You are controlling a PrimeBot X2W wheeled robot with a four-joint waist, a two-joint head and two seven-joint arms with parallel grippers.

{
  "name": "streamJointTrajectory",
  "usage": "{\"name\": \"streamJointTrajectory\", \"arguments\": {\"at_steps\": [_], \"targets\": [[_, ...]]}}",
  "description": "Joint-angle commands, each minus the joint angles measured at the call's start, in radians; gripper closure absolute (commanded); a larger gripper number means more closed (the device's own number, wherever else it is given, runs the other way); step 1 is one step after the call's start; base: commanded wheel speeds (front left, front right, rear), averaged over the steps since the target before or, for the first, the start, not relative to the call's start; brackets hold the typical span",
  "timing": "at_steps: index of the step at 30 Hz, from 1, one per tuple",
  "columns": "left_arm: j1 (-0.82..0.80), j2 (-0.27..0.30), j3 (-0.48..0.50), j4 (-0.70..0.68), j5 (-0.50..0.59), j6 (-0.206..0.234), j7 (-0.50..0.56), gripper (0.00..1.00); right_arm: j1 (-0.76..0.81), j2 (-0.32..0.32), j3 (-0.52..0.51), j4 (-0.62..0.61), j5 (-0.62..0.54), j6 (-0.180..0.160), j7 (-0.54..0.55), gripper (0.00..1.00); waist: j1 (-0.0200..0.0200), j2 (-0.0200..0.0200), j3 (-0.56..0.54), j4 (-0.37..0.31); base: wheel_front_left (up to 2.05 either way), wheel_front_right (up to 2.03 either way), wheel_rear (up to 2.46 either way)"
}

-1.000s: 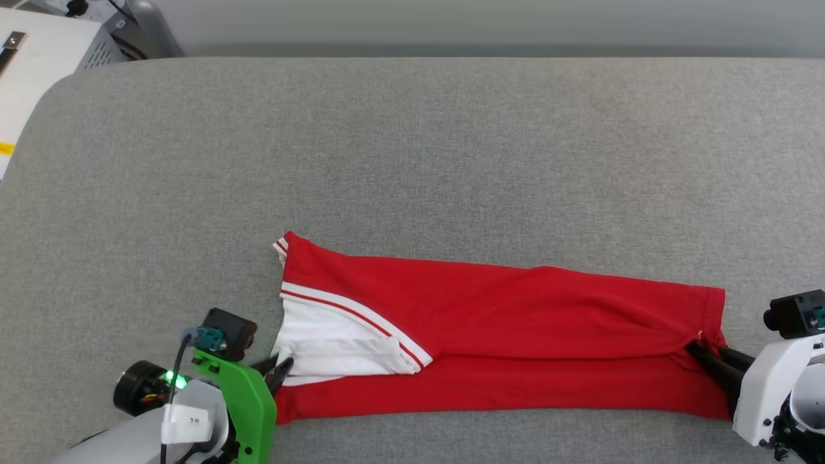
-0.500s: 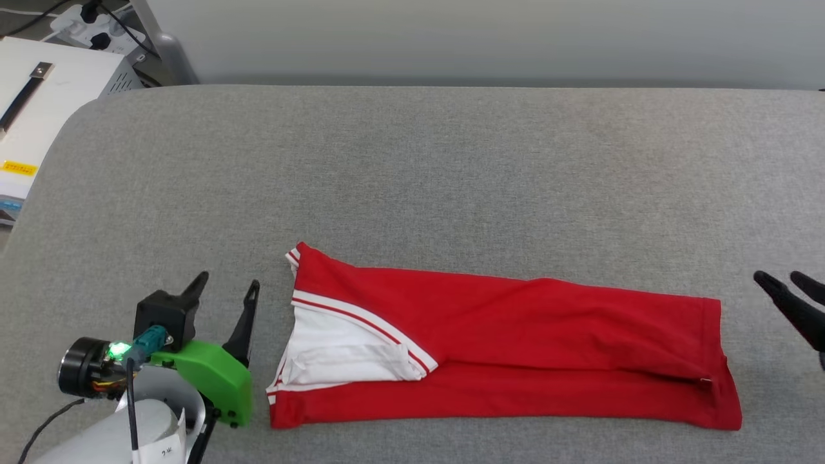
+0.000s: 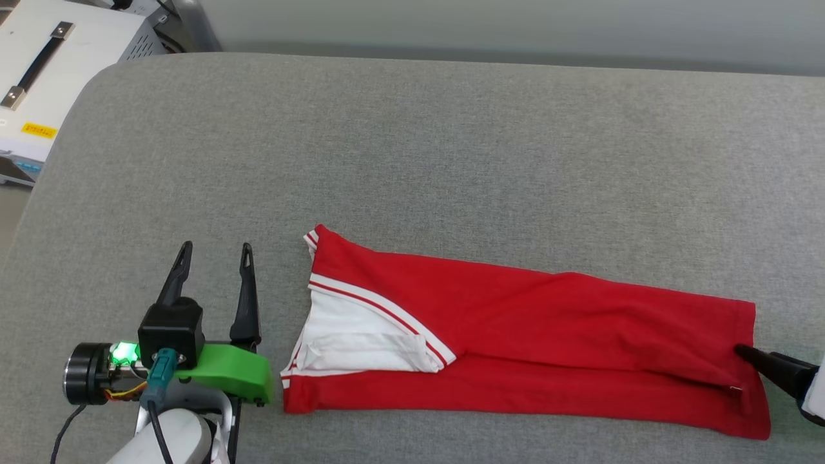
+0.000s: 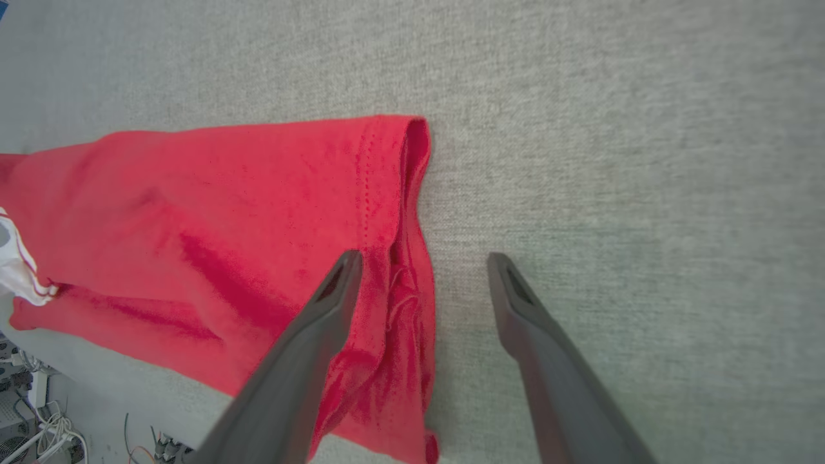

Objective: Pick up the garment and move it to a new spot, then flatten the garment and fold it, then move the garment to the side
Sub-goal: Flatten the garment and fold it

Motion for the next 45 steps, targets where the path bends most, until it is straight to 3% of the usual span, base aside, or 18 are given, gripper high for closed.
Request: {"name": "streamJointTrajectory", "arguments": {"at_steps": [1, 5, 12, 13, 14, 15, 25, 32, 38, 45], "targets": [[0.029, -0.023, 0.031, -0.004, 0.037, -0.007, -0.006, 0.00, -0.021, 0.022, 0.012, 0.016, -0.005, -0.001, 0.010, 0.00, 0.0001, -0.0001, 0.012, 0.013, 0.00, 0.00, 0.00], [0.082, -0.093, 0.122, -0.012, 0.128, -0.022, -0.006, 0.00, -0.030, 0.063, 0.062, 0.040, -0.019, -0.001, 0.031, 0.00, 0.0001, -0.0001, 0.018, 0.023, 0.00, 0.00, 0.00], [0.180, -0.229, 0.278, -0.007, 0.261, -0.089, -0.006, 0.00, -0.040, 0.118, 0.140, 0.053, -0.026, -0.001, 0.046, 0.00, 0.0001, -0.0001, 0.017, 0.016, 0.00, 0.00, 0.00], [0.190, -0.243, 0.295, -0.004, 0.275, -0.101, -0.006, 0.00, -0.042, 0.118, 0.146, 0.054, -0.028, -0.001, 0.043, 0.53, 0.0001, -0.0001, 0.015, 0.014, 0.00, 0.00, 0.00], [0.197, -0.254, 0.308, -0.002, 0.286, -0.112, -0.006, 0.00, -0.044, 0.116, 0.148, 0.054, -0.030, -0.001, 0.037, 0.81, 0.0001, -0.0001, 0.014, 0.012, 0.00, 0.00, 0.00], [0.204, -0.266, 0.322, 0.001, 0.299, -0.125, -0.006, 0.00, -0.046, 0.111, 0.147, 0.056, -0.030, -0.001, 0.026, 1.00, 0.0001, -0.0001, 0.012, 0.012, 0.00, 0.00, 0.00], [0.242, -0.344, 0.393, 0.022, 0.398, -0.242, -0.006, 0.00, -0.075, -0.002, 0.086, 0.112, -0.064, -0.001, -0.091, 1.00, 0.0001, -0.0001, -0.029, 0.002, 0.00, 0.00, 0.00], [0.260, -0.369, 0.421, 0.042, 0.433, -0.311, -0.006, 0.00, -0.059, -0.103, 0.051, 0.163, -0.088, -0.001, -0.093, 1.00, 0.0001, -0.0001, -0.054, -0.002, 0.00, 0.00, 0.00], [0.277, -0.393, 0.445, 0.058, 0.455, -0.345, -0.006, 0.00, -0.045, -0.111, 0.060, 0.042, -0.064, -0.001, -0.047, 1.00, 0.0001, -0.0001, -0.067, -0.012, 0.00, 0.00, 0.00], [0.274, -0.417, 0.474, 0.067, 0.480, -0.371, -0.006, 0.00, -0.065, -0.060, 0.096, -0.231, -0.059, -0.001, 0.067, 1.00, 0.0001, -0.0001, -0.059, -0.011, 0.00, 0.00, 0.00]]}}
